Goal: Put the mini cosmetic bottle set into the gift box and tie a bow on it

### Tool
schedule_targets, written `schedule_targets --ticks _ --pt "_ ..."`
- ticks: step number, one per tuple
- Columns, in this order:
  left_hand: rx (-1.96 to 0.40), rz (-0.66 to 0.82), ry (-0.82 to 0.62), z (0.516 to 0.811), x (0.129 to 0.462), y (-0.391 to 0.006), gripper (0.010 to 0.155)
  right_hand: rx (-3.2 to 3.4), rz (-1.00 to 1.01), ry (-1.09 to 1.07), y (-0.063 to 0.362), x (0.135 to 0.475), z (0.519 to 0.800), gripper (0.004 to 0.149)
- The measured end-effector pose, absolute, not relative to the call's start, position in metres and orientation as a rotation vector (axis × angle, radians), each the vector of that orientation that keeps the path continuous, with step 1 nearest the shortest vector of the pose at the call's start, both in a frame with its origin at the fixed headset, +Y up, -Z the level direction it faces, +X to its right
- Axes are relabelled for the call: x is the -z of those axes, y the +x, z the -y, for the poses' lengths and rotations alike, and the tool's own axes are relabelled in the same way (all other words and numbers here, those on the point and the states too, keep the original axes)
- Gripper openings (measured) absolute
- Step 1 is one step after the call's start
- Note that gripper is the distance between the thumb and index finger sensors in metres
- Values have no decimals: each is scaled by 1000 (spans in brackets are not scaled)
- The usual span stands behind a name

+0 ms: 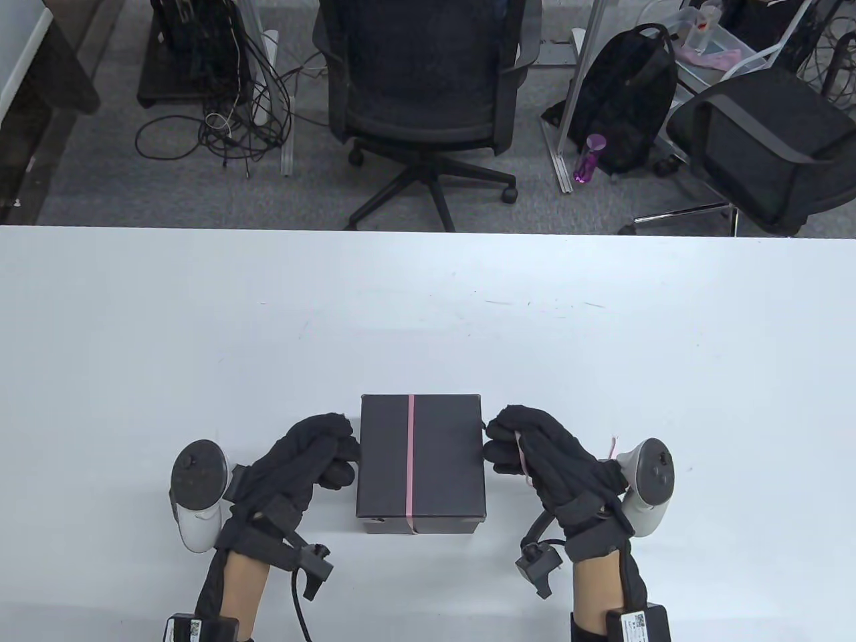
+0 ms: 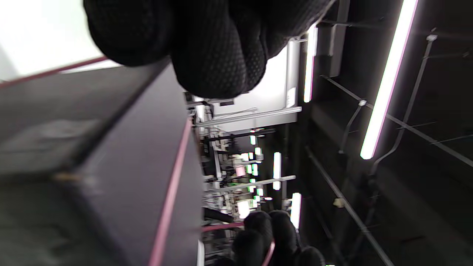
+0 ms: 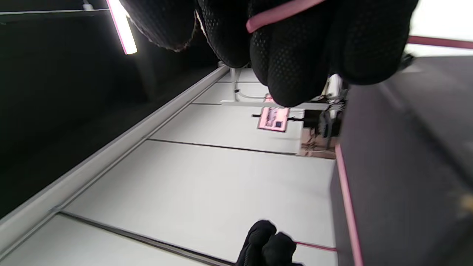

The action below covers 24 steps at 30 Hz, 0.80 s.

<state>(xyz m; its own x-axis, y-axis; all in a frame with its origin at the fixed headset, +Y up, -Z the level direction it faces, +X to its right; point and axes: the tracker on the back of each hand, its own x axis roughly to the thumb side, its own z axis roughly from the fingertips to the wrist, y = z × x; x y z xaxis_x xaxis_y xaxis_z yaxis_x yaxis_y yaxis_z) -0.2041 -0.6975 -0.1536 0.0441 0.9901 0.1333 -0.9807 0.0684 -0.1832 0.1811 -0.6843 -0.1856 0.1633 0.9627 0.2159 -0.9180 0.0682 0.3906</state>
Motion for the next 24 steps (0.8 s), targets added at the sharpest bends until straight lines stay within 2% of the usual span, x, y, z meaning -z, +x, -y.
schedule_targets --ticks 4,7,10,13,19,22,24 --pt "-1541 299 21 693 152 -204 45 -1437 15 564 181 180 668 39" --pt "-1477 283 32 691 152 -207 44 -1545 84 534 185 176 660 36" --pt "-1236 153 85 697 154 -217 44 -1883 165 445 197 179 663 35" --pt "-961 20 53 713 160 -225 43 -2181 184 317 207 185 676 35" --pt "-561 -153 -24 750 169 -240 43 -2633 74 41 222 197 717 37" --pt "-427 -195 -43 756 170 -244 45 -2757 -44 -43 228 200 727 43" --pt "-395 -213 -77 758 171 -246 51 -2802 -146 -86 231 202 732 51"
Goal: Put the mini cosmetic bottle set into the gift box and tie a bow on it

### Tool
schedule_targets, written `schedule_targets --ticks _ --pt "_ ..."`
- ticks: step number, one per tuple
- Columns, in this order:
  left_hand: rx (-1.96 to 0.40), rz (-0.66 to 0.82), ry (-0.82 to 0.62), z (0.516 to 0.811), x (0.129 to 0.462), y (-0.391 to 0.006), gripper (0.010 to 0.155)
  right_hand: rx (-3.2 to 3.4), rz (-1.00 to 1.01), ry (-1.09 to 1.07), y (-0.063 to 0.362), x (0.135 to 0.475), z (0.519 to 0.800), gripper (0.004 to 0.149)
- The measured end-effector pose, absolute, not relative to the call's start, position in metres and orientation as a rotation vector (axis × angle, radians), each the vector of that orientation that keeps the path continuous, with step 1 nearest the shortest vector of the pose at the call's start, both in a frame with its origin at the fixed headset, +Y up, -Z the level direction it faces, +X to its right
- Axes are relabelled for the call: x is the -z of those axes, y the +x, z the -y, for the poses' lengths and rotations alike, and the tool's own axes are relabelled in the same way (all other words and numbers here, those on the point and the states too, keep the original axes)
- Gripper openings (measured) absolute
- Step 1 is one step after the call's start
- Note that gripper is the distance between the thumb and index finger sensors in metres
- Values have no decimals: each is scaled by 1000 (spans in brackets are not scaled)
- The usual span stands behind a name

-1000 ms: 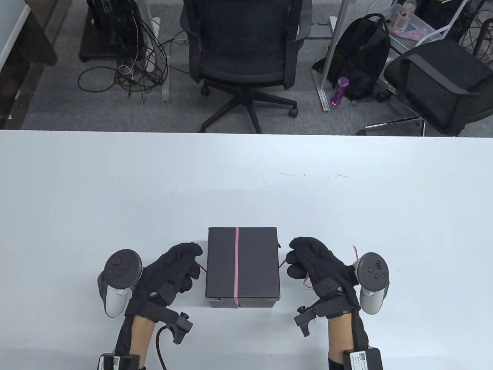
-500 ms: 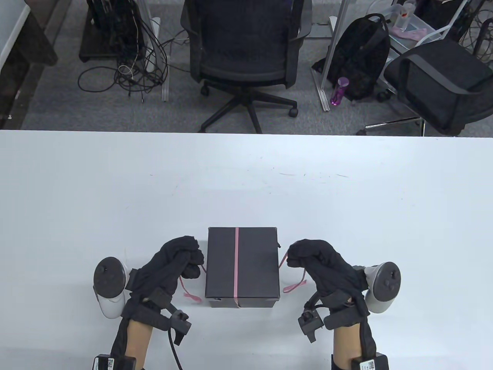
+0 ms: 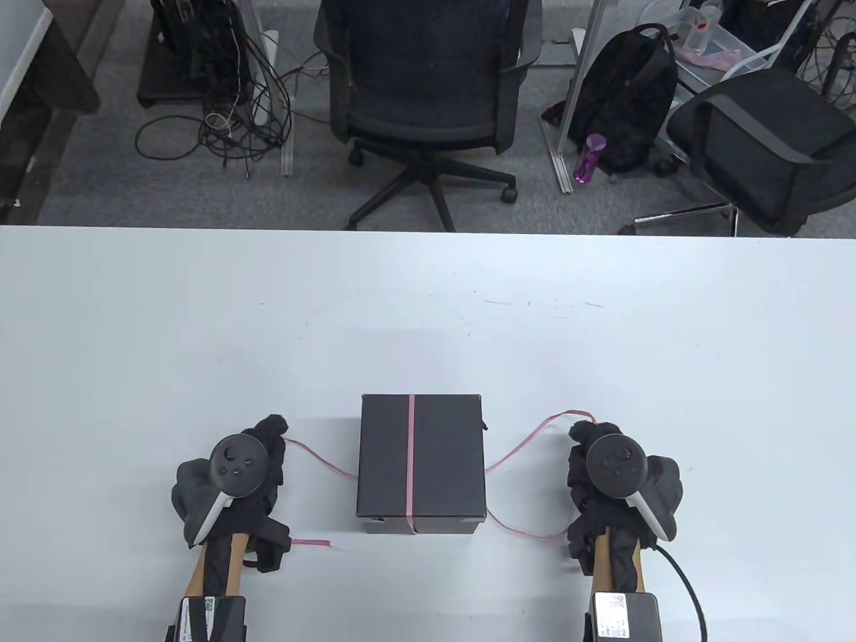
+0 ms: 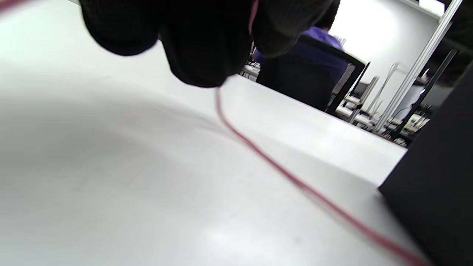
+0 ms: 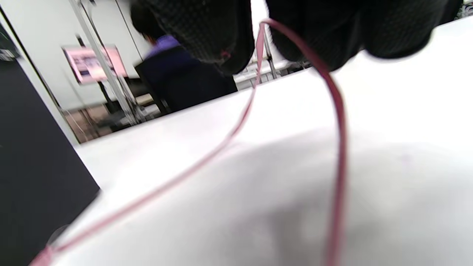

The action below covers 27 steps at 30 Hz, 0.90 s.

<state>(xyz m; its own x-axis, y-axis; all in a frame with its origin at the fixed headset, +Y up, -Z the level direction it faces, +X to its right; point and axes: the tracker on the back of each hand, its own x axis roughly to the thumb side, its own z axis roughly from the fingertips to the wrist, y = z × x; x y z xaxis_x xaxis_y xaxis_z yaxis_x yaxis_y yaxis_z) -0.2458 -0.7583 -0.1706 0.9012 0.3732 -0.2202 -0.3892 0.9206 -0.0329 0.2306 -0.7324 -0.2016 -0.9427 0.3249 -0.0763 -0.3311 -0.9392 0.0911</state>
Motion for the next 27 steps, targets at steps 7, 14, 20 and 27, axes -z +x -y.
schedule_targets --ticks 7,14,20,27 --pt "-350 -232 -35 741 165 -246 70 -2872 -184 -114 236 200 727 69" --pt "-367 -222 48 732 161 -242 66 -3052 -651 -112 239 205 745 65" --pt "-378 -217 -1 738 164 -242 66 -3112 -907 -221 233 205 764 86" --pt "-394 -217 -25 742 165 -243 66 -3251 -776 -153 221 206 769 51"
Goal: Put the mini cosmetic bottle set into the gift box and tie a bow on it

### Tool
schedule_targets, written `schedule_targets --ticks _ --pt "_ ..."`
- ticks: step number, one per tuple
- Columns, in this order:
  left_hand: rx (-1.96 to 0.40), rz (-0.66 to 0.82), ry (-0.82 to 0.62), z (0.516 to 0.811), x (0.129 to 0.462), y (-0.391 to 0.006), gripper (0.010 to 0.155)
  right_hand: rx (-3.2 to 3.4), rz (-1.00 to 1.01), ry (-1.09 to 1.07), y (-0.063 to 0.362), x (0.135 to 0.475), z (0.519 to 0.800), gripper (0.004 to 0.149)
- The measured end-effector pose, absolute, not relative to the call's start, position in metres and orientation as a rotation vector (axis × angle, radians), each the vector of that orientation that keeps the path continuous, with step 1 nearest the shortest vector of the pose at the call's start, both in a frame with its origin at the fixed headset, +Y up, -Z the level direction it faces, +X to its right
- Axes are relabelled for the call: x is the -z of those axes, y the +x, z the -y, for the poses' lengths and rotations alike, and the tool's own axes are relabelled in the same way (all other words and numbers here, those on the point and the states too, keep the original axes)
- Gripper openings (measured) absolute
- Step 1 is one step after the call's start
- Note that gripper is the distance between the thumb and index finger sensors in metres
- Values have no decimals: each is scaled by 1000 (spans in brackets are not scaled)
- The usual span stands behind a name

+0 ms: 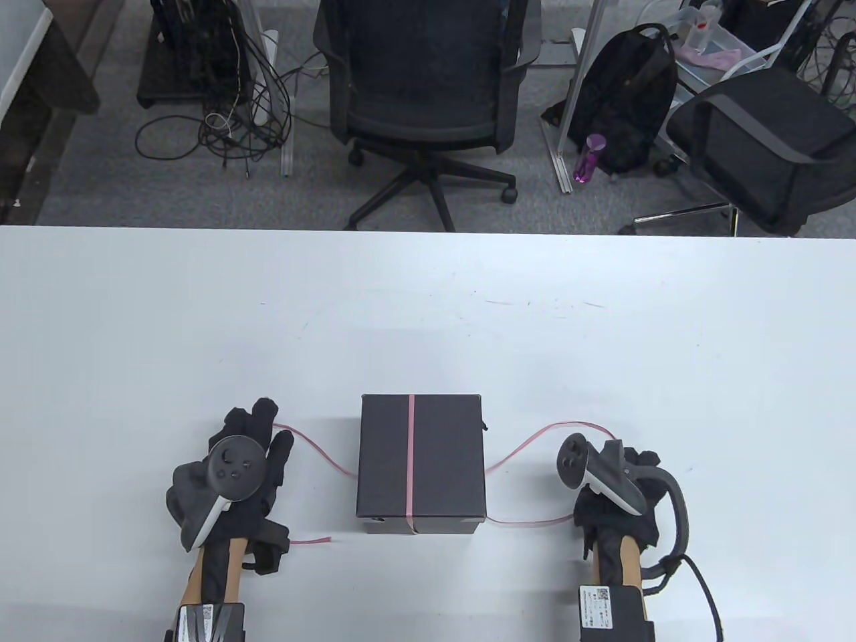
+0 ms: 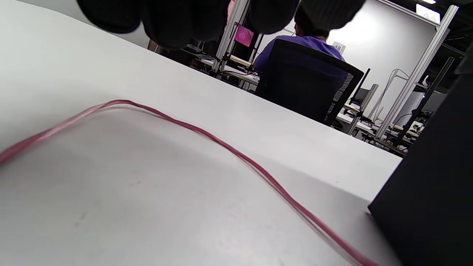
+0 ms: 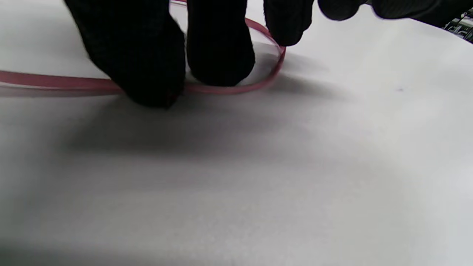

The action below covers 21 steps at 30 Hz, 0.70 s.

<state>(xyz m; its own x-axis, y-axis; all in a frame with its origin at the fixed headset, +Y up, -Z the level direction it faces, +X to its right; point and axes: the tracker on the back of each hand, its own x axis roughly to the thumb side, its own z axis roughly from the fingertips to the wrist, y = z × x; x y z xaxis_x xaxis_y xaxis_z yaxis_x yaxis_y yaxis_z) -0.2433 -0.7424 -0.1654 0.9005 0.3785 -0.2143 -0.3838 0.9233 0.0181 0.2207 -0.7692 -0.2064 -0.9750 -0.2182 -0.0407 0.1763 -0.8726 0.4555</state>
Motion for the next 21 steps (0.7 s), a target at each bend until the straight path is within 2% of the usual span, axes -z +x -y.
schedule_targets --ticks 1,5,10,14,16,19,21 --pt "-394 -217 -26 743 166 -244 66 2863 658 117 220 206 771 45" --pt "-401 -219 -32 746 166 -245 66 2898 661 34 219 206 770 43" --pt "-405 -228 -42 750 167 -247 66 3383 418 -38 235 204 748 39" --pt "-416 -227 -36 750 167 -248 65 3869 273 -30 246 202 747 35" --pt "-418 -225 -34 750 167 -248 65 4074 297 -9 248 201 751 35" --pt "-423 -222 -29 751 167 -249 64 4292 456 14 249 201 759 35" --pt "-424 -221 -30 751 167 -249 64 4315 462 25 247 200 758 37"
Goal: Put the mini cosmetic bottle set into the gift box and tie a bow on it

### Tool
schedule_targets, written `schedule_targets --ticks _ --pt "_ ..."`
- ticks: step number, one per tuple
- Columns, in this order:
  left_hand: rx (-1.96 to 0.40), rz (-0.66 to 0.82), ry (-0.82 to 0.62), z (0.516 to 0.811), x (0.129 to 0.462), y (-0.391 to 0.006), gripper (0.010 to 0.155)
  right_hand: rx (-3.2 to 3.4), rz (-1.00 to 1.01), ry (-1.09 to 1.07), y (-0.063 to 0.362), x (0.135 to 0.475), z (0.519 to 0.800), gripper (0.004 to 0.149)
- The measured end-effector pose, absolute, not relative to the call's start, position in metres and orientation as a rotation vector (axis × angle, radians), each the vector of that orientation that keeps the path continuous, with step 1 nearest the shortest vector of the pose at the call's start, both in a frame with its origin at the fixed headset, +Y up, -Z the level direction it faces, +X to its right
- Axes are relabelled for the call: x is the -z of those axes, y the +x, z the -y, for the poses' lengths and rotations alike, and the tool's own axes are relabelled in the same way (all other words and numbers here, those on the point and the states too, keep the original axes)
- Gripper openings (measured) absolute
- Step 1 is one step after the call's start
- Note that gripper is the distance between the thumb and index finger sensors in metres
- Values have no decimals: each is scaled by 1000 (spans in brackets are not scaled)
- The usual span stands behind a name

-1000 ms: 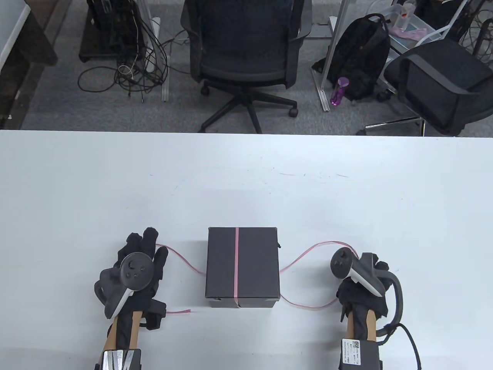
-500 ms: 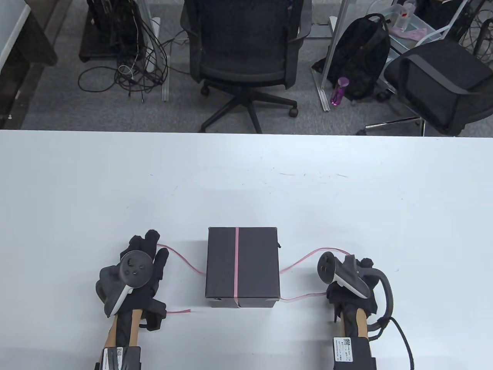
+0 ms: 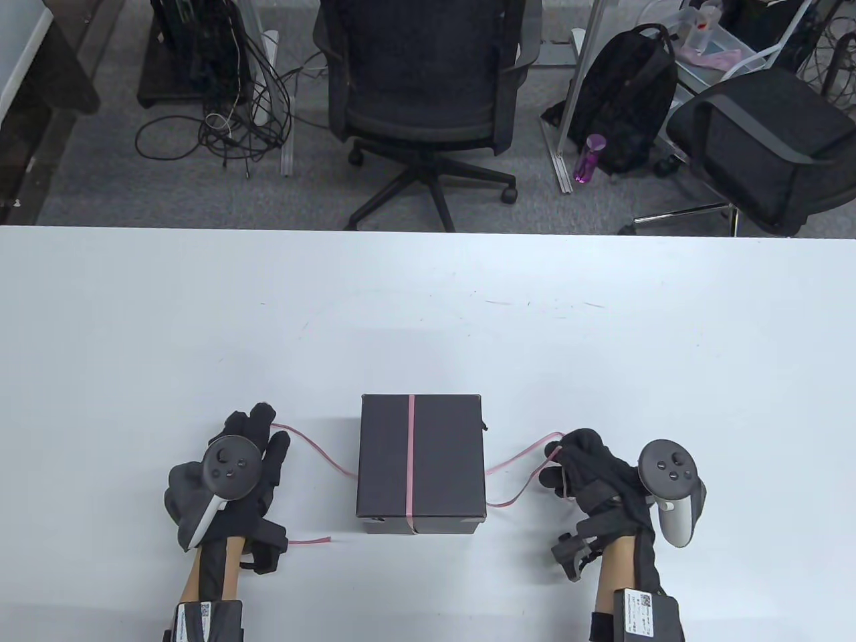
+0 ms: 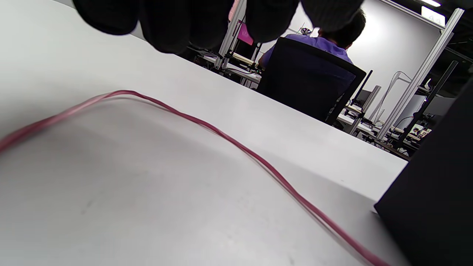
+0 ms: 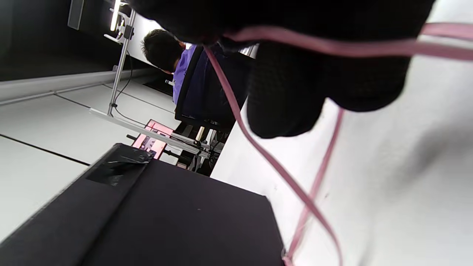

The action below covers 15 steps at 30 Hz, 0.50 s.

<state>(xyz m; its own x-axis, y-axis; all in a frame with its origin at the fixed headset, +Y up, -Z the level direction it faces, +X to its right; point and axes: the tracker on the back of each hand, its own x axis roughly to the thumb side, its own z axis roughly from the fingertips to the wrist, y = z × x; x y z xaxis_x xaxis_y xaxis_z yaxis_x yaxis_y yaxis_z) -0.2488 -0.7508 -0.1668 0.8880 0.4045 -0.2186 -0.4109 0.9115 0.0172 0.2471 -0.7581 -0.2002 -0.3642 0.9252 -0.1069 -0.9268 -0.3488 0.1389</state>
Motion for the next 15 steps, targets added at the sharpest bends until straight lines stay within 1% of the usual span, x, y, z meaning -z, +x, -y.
schedule_targets --ticks 6,11,12,15 --pt "-415 -217 -34 750 167 -248 62 -2024 -194 17 239 202 750 42" --pt "-403 -217 -27 746 166 -251 57 -1917 -40 -5 238 200 743 44" --pt "-397 -212 -22 744 166 -253 56 -1860 17 -27 238 198 742 43" --pt "-378 -174 -43 739 166 -257 48 -1677 99 -41 238 196 740 42"
